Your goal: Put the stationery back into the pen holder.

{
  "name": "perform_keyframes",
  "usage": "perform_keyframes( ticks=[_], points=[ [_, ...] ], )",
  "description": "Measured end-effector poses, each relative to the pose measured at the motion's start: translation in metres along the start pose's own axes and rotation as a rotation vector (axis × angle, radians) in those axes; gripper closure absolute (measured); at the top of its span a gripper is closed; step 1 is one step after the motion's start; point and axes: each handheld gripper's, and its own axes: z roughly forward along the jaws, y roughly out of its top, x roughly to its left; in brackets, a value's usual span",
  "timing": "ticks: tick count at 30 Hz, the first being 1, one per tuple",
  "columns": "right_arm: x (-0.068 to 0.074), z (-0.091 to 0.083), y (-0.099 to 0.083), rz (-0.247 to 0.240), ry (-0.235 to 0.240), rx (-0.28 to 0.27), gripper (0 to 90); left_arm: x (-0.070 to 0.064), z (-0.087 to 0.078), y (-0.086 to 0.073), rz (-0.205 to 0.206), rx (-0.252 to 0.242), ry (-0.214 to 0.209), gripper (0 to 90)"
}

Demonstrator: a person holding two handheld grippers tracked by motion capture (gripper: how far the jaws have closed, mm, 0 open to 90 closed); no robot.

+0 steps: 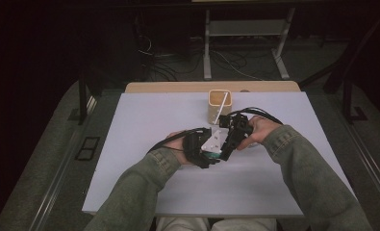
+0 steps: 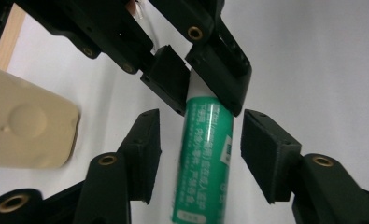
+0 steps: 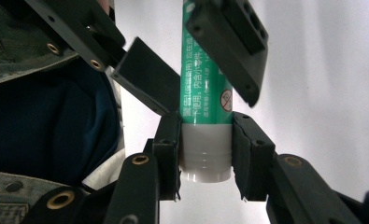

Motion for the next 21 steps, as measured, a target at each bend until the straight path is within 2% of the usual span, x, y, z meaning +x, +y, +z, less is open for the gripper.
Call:
perform_keyframes(
  ticks=[6, 9, 16, 21],
  points=[
    [-0.0003, 0.0014, 0.0007, 0.000, 0.007, 0.003, 64.7, -0.0016, 0.0044, 0.0014, 0.028, 0.036, -0.013, 55.9],
    [-0.0010, 0.0013, 0.0004, 0.002, 0.006, 0.012, 64.7, -0.0018, 0.0056, 0.0008, 0.026, 0.036, -0.024, 62.2],
    [-0.0015, 0.0025, 0.0000, 0.025, 0.008, 0.027, 63.9, -0.0014, 0.0081, 0.0001, 0.017, 0.032, -0.050, 64.3],
    [-0.0021, 0.0000, -0.0025, 0.031, 0.014, 0.012, 60.2, -0.0004, 0.0079, -0.0004, 0.008, 0.027, -0.049, 64.5]
  ],
)
